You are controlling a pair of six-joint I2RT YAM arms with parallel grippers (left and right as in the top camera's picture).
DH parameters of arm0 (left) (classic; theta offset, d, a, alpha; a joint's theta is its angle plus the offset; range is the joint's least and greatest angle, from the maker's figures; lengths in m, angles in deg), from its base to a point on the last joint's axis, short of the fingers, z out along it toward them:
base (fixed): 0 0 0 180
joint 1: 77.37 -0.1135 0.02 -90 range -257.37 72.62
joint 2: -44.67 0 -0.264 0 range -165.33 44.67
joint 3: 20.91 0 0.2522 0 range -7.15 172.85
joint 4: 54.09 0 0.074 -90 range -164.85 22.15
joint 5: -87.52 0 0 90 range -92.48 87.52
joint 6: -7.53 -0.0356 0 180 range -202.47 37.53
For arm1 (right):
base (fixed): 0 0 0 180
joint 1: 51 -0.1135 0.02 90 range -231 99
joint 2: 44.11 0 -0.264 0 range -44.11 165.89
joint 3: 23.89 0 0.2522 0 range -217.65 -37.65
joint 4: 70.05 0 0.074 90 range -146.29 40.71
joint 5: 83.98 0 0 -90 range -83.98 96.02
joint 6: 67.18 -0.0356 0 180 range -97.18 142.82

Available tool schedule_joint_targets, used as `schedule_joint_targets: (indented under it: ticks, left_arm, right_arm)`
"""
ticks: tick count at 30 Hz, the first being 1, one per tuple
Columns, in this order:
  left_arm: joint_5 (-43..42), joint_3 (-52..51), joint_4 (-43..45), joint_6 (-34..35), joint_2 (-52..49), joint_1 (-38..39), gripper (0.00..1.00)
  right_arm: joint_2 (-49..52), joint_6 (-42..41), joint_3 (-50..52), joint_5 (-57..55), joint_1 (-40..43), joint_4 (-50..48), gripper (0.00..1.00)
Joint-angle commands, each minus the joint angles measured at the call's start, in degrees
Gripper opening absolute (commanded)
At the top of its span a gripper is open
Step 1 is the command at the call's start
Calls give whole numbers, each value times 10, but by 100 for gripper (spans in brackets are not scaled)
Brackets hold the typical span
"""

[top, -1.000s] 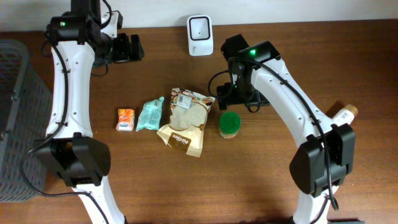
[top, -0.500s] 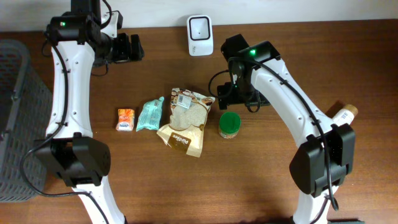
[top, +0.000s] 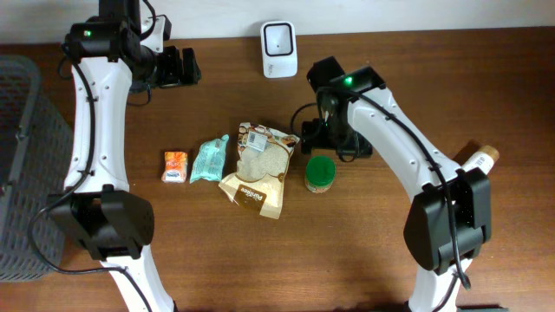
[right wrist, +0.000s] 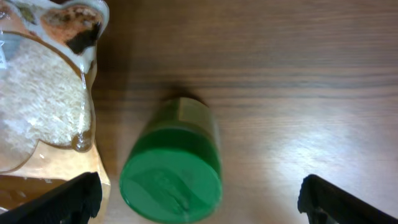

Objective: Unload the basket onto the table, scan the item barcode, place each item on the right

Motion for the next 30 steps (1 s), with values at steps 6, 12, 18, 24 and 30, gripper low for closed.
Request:
schedule_joint_targets:
  ticks: [6, 12, 18, 24, 30]
  left_arm:
    - [4, 7, 0, -5, 15, 1, 99]
    - [4, 7, 0, -5, 15, 1, 99]
    - [4, 7, 0, -5, 15, 1, 99]
    - [4, 7, 0, -5, 15, 1, 99]
    - [4, 7, 0, -5, 15, 1, 99]
  right_arm:
    - [-7, -7, 88, 36, -43, -78, 99]
    - [-7, -37, 115, 33, -39, -97, 96]
    - [-8, -26, 115, 33, -39, -94, 85]
    - [-8, 9, 115, 33, -39, -90, 85]
    - [-8, 42, 115, 33, -39, -75, 85]
